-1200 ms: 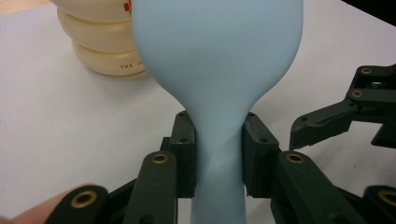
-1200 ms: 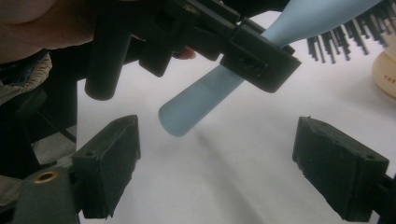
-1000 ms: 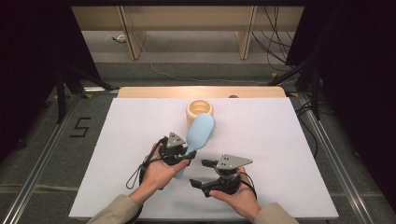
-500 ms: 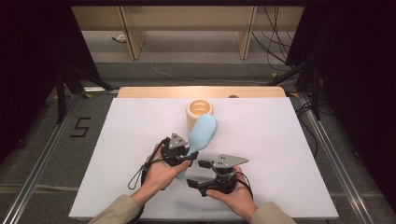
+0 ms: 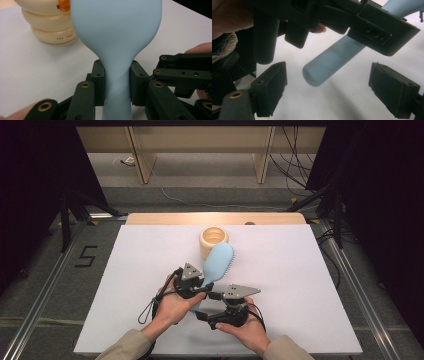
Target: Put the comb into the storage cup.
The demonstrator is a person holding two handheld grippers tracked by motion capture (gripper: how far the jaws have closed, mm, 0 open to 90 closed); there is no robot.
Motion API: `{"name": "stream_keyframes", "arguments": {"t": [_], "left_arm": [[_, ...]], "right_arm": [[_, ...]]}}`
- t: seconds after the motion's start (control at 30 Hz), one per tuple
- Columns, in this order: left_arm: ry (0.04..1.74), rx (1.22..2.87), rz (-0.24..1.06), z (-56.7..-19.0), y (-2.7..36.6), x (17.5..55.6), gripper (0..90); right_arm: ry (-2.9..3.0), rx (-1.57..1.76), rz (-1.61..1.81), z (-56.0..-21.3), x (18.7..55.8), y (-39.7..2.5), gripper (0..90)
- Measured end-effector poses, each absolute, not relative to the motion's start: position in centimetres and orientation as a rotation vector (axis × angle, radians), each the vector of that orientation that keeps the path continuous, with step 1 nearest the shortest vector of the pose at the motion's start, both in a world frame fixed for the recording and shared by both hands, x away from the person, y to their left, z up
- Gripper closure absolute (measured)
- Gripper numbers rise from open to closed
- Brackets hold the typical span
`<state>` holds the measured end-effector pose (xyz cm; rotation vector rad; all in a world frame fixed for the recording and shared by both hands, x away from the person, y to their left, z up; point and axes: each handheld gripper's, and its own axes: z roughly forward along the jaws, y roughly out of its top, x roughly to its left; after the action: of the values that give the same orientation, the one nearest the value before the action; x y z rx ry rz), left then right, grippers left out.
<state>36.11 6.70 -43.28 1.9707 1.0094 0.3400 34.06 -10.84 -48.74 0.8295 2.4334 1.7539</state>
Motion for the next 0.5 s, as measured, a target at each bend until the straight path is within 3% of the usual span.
{"name": "stream_keyframes", "arguments": {"t": [0.5], "left_arm": [[1.007,1.960,0.347,-43.11,6.64,36.02,69.4]], "right_arm": [[2.426,0.840,1.759,-48.77,34.26,-10.50,16.3]]}}
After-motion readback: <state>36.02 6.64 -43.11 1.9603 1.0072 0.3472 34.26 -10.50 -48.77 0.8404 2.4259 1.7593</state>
